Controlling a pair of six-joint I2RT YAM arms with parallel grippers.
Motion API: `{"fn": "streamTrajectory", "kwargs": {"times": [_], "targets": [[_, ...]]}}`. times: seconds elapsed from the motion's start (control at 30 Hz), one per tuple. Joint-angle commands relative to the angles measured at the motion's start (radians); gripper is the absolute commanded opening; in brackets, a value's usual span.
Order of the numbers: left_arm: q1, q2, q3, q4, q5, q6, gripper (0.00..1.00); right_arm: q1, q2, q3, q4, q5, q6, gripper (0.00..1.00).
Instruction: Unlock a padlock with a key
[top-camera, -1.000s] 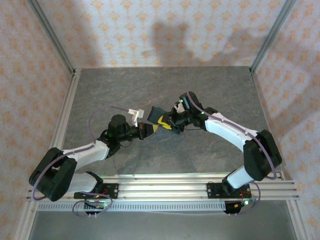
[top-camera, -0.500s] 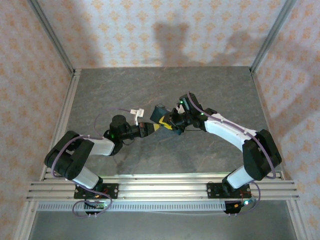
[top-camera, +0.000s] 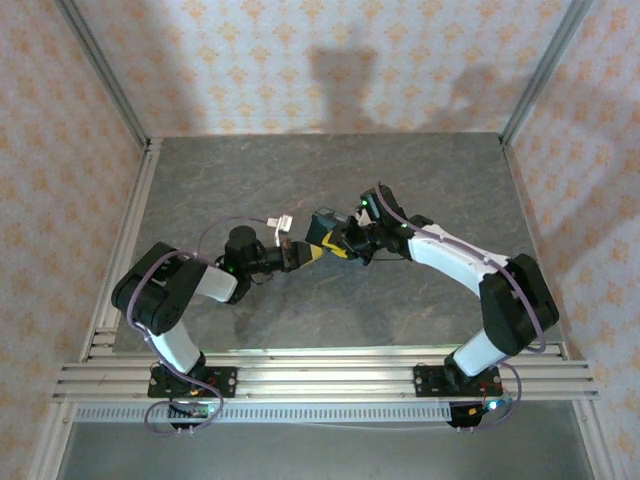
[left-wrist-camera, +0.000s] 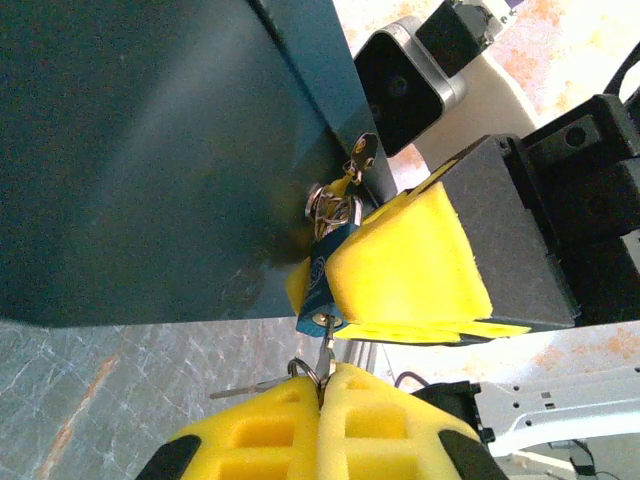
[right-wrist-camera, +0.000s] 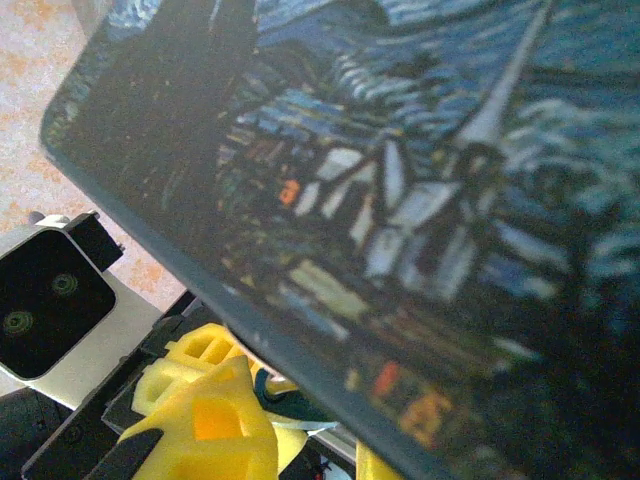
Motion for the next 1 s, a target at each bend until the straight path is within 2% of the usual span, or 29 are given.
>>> {"fn": "streamTrajectory", "kwargs": {"times": [0.0, 0.2, 0.37, 0.53, 0.67, 0.97], "targets": [[-0.034, 0.013, 0.084, 0.128, -0.063, -0.038, 0.00, 0.035, 0.023, 0.034, 0.008, -0.116, -0.032, 0.00], [-0.081, -0.075, 0.046, -0.003, -0.197, 0.176, 0.00, 0.037, 0.036, 0.052, -0.065, -0.091, -0.016, 0.00], [-0.082, -0.065, 0.080, -0.058, -0.188, 0.189, 0.00, 0.049, 0.043, 0.097, -0.155, -0.058, -0.062, 0.00], [-0.079, -0.057, 0.098, -0.138, -0.188, 0.208, 0.00, 0.047, 0.010, 0.078, -0.139, -0.023, -0.045, 0.00], [-0.064, -0.085, 0.081, -0.206, -0.181, 0.243, 0.25, 0.034, -0.012, 0.074, -0.164, 0.032, -0.041, 0.00], [0.000, -0.266, 0.024, -0.494, -0.150, 0.409, 0.50, 0.024, 0.003, 0.099, -0.207, 0.075, -0.076, 0.00]]}}
